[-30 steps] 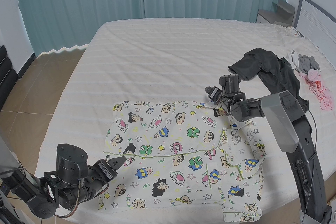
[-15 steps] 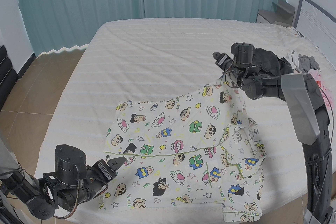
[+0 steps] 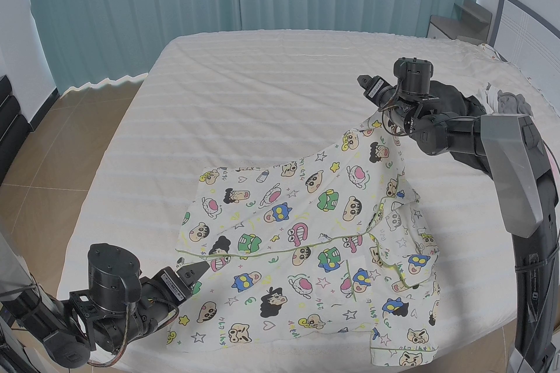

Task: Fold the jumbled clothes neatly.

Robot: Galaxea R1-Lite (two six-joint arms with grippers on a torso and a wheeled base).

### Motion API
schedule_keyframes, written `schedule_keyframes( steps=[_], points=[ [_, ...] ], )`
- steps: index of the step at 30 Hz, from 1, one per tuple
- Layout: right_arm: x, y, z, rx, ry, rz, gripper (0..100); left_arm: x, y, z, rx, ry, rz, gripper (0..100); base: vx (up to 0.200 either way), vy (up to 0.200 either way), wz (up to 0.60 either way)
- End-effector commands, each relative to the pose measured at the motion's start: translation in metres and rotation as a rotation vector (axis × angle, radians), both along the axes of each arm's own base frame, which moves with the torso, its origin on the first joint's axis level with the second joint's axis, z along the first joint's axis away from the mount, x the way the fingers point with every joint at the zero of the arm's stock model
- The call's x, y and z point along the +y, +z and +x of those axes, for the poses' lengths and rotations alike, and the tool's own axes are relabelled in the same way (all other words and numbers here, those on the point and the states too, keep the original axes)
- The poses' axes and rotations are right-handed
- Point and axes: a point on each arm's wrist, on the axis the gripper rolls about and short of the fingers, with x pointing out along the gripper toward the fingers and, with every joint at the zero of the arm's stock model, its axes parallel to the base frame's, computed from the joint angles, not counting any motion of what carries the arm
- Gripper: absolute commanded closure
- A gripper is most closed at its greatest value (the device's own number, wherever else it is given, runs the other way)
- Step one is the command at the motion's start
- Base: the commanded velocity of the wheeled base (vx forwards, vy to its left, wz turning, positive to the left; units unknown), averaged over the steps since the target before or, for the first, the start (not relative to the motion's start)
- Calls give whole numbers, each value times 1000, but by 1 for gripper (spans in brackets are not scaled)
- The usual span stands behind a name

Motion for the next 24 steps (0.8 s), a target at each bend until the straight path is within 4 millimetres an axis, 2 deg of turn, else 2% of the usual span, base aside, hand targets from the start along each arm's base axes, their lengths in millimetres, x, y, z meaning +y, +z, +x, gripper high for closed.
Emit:
schedule_keyframes(
  steps=[1, 7, 13, 17, 24],
  points=[
    [-1, -2, -3, 73, 16, -26, 0, 0, -1, 0, 5, 0, 3, 0, 0, 0, 0],
    [-1, -7, -6, 148, 68, -20, 0, 0, -1, 0, 3, 0, 2, 0, 0, 0, 0],
    [-6, -20, -6, 248, 67, 0, 0, 0, -1, 0, 5, 0, 3, 0, 0, 0, 0],
    [-10, -37, -9, 388, 57, -28, 0, 0, -1, -1, 8, -3, 4, 0, 0, 0, 0],
    [-18, -56, -11, 519, 39, -62, 0, 0, -2, -5, 12, -19, 6, 0, 0, 0, 0]
  ],
)
